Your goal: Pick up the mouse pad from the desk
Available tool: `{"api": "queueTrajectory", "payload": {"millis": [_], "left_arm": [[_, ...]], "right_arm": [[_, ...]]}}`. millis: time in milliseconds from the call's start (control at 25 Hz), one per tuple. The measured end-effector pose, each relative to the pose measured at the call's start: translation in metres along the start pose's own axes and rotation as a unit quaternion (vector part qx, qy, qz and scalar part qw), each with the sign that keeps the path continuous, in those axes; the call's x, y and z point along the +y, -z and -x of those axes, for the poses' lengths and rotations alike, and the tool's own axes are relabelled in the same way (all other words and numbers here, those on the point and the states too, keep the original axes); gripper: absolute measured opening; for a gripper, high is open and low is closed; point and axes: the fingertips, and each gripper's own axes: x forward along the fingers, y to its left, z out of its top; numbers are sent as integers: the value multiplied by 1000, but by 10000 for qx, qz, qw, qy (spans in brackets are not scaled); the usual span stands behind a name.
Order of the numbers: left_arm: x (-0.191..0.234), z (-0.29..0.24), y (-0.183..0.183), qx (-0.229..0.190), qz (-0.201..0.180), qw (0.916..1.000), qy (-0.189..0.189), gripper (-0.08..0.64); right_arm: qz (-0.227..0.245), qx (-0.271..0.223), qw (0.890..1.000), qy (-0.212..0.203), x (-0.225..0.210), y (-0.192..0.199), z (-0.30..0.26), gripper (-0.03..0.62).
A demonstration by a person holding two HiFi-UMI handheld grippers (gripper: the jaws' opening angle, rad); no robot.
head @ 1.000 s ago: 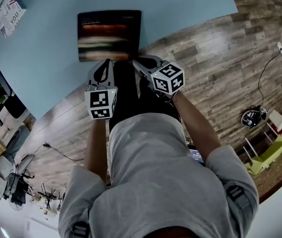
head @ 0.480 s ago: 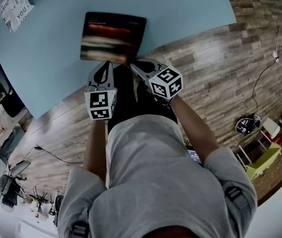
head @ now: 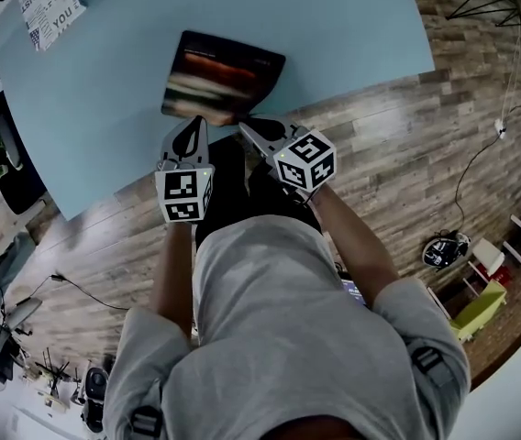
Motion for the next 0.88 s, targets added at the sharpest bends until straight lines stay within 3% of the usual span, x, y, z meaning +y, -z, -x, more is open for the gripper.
{"api": "queueTrajectory", "payload": {"millis": [880], "left_arm": [[76, -7, -44, -179, -24, 9997, 166, 12]], "right_arm": [[166, -109, 9993, 312, -3, -67, -67, 17]]}}
